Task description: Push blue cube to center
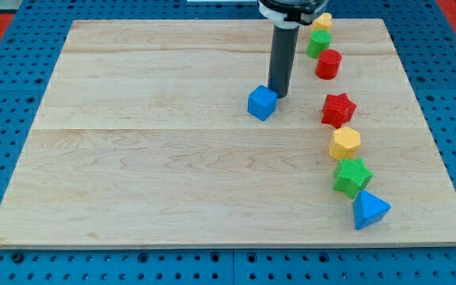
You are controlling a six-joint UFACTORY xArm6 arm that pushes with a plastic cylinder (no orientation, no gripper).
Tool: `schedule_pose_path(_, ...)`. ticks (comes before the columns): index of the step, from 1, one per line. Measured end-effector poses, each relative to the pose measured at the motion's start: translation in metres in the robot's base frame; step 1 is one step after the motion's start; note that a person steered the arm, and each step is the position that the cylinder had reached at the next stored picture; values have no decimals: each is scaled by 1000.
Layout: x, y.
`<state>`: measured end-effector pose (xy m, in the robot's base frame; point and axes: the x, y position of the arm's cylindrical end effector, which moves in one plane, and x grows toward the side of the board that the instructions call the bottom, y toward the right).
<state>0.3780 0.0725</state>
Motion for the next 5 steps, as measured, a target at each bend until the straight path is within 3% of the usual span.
schedule_pose_path(3,43,-17)
schedule_pose_path(5,43,-97)
